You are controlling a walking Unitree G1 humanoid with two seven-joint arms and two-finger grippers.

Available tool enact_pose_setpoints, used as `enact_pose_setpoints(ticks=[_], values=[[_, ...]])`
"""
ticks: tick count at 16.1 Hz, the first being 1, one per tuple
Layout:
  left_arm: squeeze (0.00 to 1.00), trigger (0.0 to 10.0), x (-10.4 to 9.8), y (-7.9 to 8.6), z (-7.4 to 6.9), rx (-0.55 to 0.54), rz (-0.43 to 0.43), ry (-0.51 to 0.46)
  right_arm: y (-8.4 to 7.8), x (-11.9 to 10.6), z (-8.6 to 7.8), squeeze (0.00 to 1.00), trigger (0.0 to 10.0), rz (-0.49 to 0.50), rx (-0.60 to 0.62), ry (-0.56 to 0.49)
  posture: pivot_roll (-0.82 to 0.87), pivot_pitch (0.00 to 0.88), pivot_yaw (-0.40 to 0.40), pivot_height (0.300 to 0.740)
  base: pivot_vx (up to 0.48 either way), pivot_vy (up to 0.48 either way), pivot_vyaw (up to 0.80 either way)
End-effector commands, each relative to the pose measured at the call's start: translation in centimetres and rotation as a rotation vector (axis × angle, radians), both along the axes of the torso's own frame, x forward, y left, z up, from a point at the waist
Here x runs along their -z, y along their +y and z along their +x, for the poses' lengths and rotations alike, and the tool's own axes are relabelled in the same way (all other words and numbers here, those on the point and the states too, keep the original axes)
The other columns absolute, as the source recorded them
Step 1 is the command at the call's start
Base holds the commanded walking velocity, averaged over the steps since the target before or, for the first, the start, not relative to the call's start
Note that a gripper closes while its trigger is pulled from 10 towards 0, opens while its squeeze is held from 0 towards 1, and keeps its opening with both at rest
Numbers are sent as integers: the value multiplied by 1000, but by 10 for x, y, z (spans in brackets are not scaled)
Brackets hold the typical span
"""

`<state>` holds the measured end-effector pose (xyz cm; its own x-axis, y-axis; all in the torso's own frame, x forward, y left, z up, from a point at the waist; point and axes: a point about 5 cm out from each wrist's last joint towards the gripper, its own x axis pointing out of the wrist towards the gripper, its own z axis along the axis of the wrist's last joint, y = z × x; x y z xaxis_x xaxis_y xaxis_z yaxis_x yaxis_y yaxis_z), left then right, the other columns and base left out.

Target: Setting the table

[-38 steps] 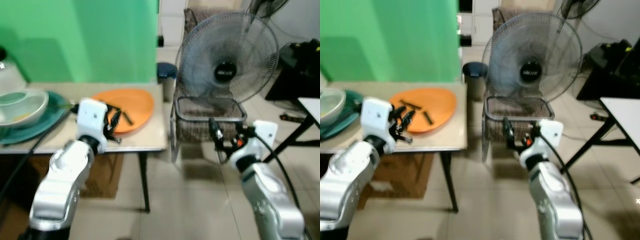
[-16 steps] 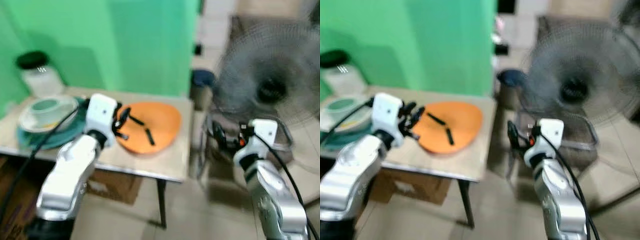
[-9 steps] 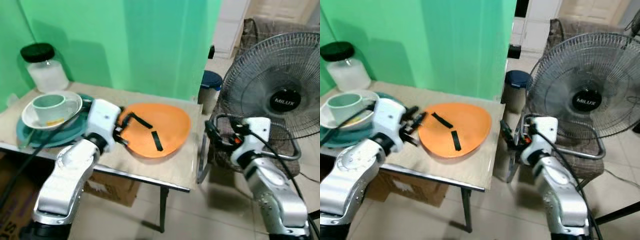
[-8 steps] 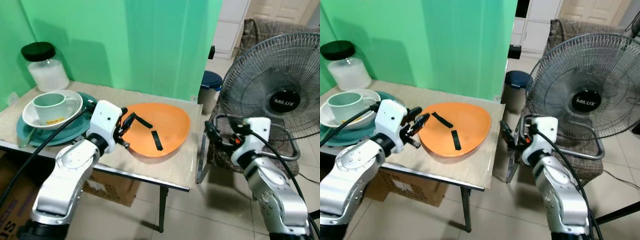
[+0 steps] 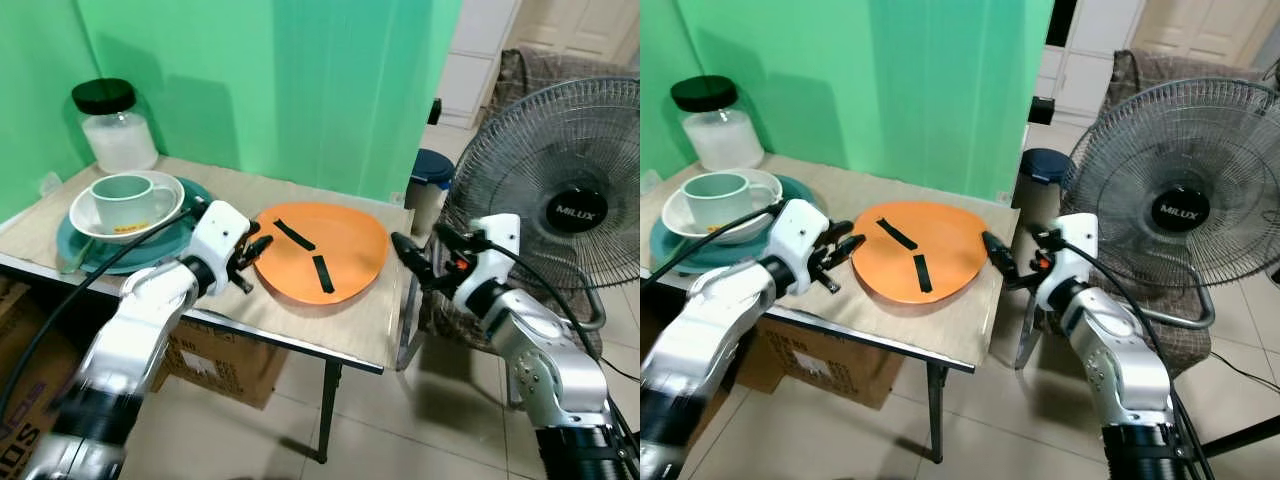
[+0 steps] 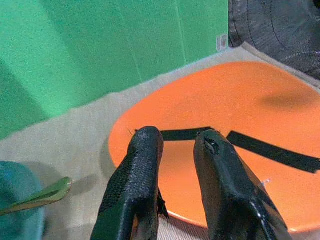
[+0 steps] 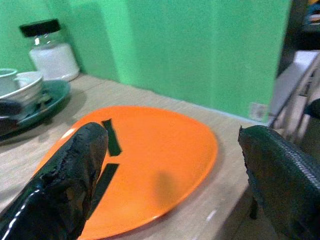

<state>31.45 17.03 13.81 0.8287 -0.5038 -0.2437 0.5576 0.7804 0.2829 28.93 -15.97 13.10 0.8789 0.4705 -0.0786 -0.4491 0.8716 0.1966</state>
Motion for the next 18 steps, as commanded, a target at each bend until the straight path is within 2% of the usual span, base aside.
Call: enact_pose_setpoints(ticks=[1, 2, 3, 4, 5, 8, 10, 11, 12, 15, 18], values=[[0, 10000, 2, -3, 6, 32, 20, 2, 3, -1, 2, 1000, 10000, -15, -24, -2, 43, 0, -47, 740, 0, 0, 0], [925, 10000, 4, -4, 8, 56, 7, 21, 3, 0, 2, 1000, 10000, -22, -30, -1, 41, 0, -45, 740, 0, 0, 0], [1000, 10000, 5, -5, 9, 77, -5, 37, 4, 1, 2, 1000, 10000, -25, -33, -1, 38, 0, -43, 740, 0, 0, 0], [1000, 10000, 14, -10, 10, 167, -4, 74, 4, 3, 1, 1000, 10000, -54, -50, 6, 32, 0, -38, 740, 0, 0, 0], [1000, 10000, 16, -11, 9, 184, 6, 82, 4, 4, 0, 1000, 10000, -61, -54, 6, 32, 0, -38, 740, 0, 0, 0], [1000, 10000, 32, -8, 9, 175, 116, 109, 2, 4, -2, 1000, 10000, -61, -53, 9, 22, 0, -33, 740, 0, 0, 0], [145, 10000, 39, -4, 8, 186, 160, 129, 0, 3, 1, 1000, 10000, -82, -39, 9, 23, 0, -39, 740, 0, 0, 0], [24, 10000, 40, -1, 6, 198, 175, 131, 0, 3, 3, 1000, 10000, -85, -29, 10, 23, 0, -39, 740, 0, 0, 0], [0, 10000, 40, 0, 5, 199, 181, 123, -1, 2, 6, 0, 10000, -85, -20, 11, 26, 0, -44, 740, 0, 0, 0], [0, 10000, 45, 0, 1, 217, 199, 123, 0, 4, 14, 0, 10000, -67, 4, 48, 29, 0, -51, 740, 0, 0, 0], [0, 10000, 60, -2, -8, 243, 242, 133, 11, 10, 34, 0, 10000, -12, 0, 149, 28, 0, -58, 740, 0, 0, 0]])
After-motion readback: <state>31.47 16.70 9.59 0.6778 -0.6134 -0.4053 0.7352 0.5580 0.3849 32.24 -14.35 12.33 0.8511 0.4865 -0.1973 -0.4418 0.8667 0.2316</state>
